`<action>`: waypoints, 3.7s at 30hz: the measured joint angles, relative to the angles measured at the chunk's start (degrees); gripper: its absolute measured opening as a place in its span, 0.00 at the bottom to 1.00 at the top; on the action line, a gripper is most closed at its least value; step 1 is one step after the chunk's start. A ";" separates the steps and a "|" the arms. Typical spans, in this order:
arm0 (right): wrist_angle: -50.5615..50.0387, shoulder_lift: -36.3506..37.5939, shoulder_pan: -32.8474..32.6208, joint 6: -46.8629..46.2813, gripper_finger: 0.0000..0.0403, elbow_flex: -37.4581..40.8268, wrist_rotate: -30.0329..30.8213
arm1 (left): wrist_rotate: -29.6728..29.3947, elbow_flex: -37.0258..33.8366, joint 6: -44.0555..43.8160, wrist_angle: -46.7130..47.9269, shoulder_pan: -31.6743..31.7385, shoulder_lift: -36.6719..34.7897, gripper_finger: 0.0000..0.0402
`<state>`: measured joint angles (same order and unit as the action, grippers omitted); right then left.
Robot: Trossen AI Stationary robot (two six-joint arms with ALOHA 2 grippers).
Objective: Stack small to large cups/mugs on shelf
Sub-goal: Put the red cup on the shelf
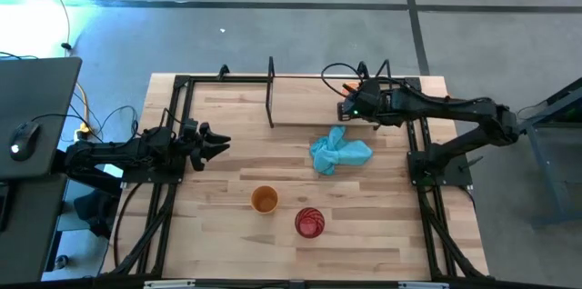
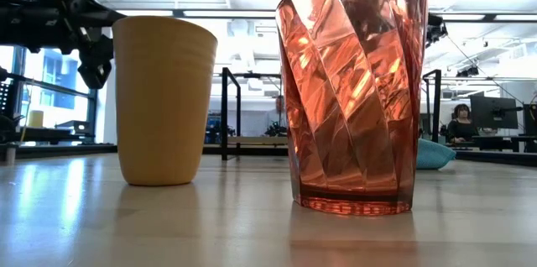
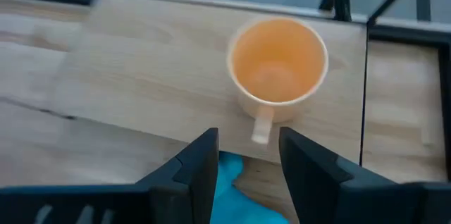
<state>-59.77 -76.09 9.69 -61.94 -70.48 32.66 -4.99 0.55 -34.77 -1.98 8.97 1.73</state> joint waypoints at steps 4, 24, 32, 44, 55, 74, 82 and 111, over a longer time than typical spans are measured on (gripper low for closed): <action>-5.45 0.00 -5.42 -2.65 0.35 -5.17 2.83 | 0.43 0.01 -0.01 0.00 0.00 0.00 0.41; -3.57 0.00 -36.83 -6.52 0.35 -4.59 5.71 | 0.48 0.00 -0.36 0.31 0.00 -0.01 0.41; 17.21 0.02 -44.95 -4.79 0.35 2.66 5.04 | 1.31 -0.01 -0.43 0.51 0.00 0.00 0.41; 39.48 0.00 -47.21 0.06 0.35 11.38 1.43 | 17.68 0.01 -11.03 -0.92 0.00 -0.02 0.41; 37.07 -0.26 -45.78 -1.42 0.35 11.44 -9.34 | 24.24 -0.01 -15.24 -1.45 -0.14 -0.02 0.41; 45.08 -12.42 -42.42 -8.25 0.35 10.31 -19.25 | 21.16 0.00 -18.28 -1.24 -7.56 0.02 0.41; 31.90 -17.52 -41.89 -7.64 0.35 2.07 -18.09 | 19.68 -0.01 -19.12 -1.04 -7.52 0.02 0.41; 22.69 -17.88 -39.29 -8.76 0.35 -2.12 -20.25 | 19.27 -0.01 -18.87 -0.98 -7.50 0.00 0.41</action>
<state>-37.08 -93.97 -29.61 -70.70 -72.60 12.41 14.28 0.54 -53.65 -2.96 1.48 1.74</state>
